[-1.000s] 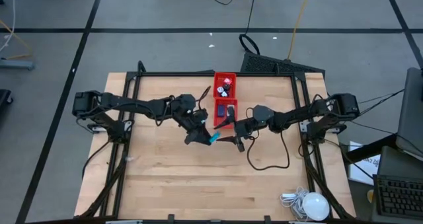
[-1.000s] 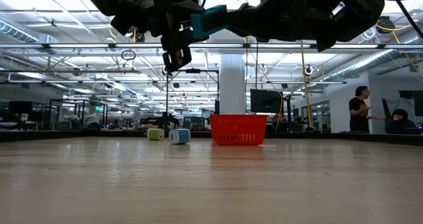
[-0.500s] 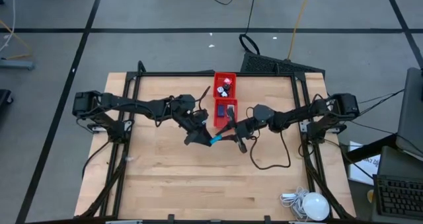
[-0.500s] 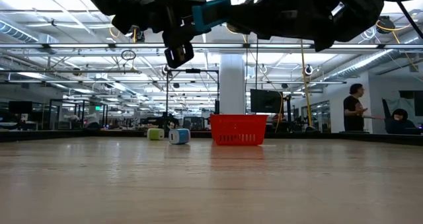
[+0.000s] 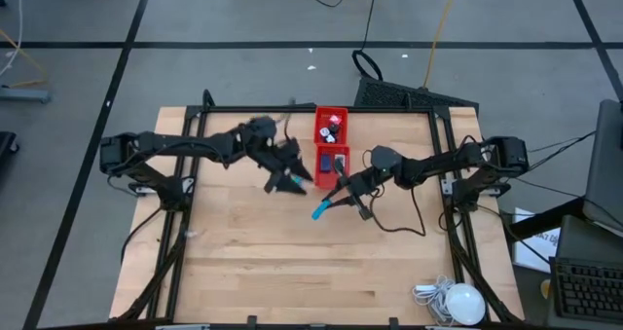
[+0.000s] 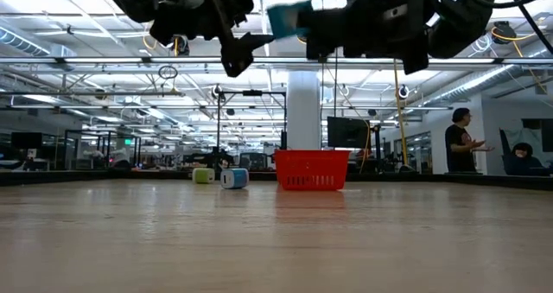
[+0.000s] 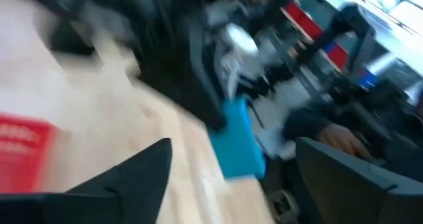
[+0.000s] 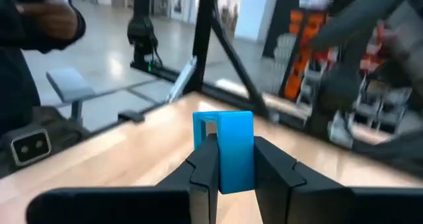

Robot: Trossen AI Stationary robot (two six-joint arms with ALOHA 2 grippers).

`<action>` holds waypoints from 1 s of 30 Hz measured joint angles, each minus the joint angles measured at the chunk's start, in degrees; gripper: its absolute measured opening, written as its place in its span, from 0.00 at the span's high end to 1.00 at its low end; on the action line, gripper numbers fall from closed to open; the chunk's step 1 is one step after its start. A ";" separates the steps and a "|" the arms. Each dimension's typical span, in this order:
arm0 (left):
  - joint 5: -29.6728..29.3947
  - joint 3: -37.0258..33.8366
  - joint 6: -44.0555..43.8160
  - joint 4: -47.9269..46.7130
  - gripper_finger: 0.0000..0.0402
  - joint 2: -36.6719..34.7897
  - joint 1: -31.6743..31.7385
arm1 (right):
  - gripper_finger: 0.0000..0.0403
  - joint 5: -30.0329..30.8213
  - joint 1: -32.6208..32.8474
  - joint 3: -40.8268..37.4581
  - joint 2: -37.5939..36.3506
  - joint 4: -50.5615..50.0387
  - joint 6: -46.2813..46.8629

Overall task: Pick & Place Office items
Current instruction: Put the light blue digital clock into the bottom red basket

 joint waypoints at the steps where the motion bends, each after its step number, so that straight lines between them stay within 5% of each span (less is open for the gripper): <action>1: -0.85 0.00 0.65 0.51 0.17 -0.60 0.95 | 0.87 0.24 -0.51 -0.03 0.00 -1.39 0.25; 4: -5.98 0.04 2.32 0.81 0.10 -1.73 3.40 | 0.87 2.40 -2.75 -0.04 0.03 -5.33 0.61; 8: -17.08 0.04 4.96 0.69 0.05 -2.03 5.56 | 0.87 15.19 -6.29 0.02 0.03 -12.02 1.12; 15: -37.25 0.04 -3.48 0.60 0.01 -2.00 5.66 | 0.87 30.30 -8.94 4.63 0.04 -30.84 2.62; 23: -39.24 0.04 -4.38 0.62 0.01 -2.00 5.61 | 0.87 33.80 -9.05 12.68 0.33 -51.42 7.08; 30: -39.29 0.04 -4.38 0.62 0.01 -2.00 5.40 | 0.87 33.84 -8.97 14.34 1.36 -56.95 7.08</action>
